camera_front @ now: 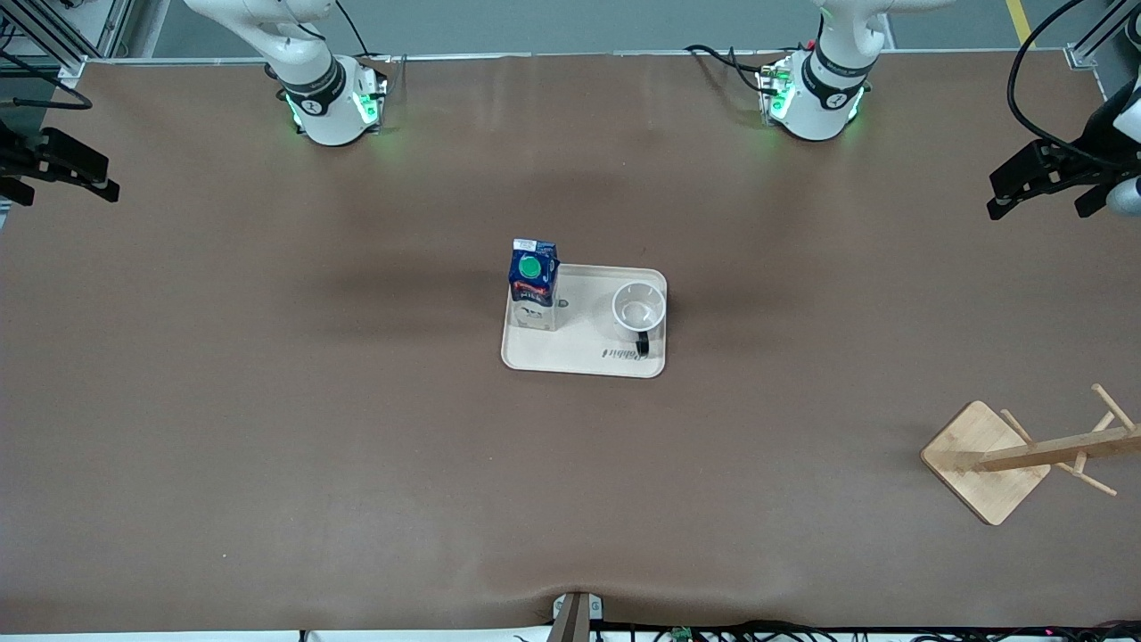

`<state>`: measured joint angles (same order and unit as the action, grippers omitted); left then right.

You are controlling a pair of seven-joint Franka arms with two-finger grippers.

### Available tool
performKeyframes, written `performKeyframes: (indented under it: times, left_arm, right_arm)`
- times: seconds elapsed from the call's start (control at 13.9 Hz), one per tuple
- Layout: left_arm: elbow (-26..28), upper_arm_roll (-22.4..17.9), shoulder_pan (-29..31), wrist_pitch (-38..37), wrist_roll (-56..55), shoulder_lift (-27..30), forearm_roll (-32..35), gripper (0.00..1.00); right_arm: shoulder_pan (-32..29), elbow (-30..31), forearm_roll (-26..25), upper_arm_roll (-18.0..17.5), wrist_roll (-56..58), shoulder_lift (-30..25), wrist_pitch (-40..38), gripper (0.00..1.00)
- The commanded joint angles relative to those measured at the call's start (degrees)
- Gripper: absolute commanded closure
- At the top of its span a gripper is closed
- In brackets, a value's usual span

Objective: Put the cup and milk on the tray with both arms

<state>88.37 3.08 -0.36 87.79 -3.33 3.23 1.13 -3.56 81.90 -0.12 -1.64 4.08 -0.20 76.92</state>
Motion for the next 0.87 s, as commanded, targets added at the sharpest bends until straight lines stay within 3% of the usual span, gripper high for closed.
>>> performKeyframes:
  times: [0.0, 0.79]
  left_arm:
    - [0.4, 0.1, -0.1, -0.2, 1.0, 0.6, 0.1, 0.00]
    - [-0.7, 0.1, -0.3, -2.3, 2.6, 0.0, 0.4, 0.00]
  right_arm:
    - [1.3, 0.4, 0.1, 1.5, 0.0, -0.6, 0.3, 0.00]
    - [0.0, 0.5, 2.1, 1.5, -0.1, -0.6, 0.2, 0.00]
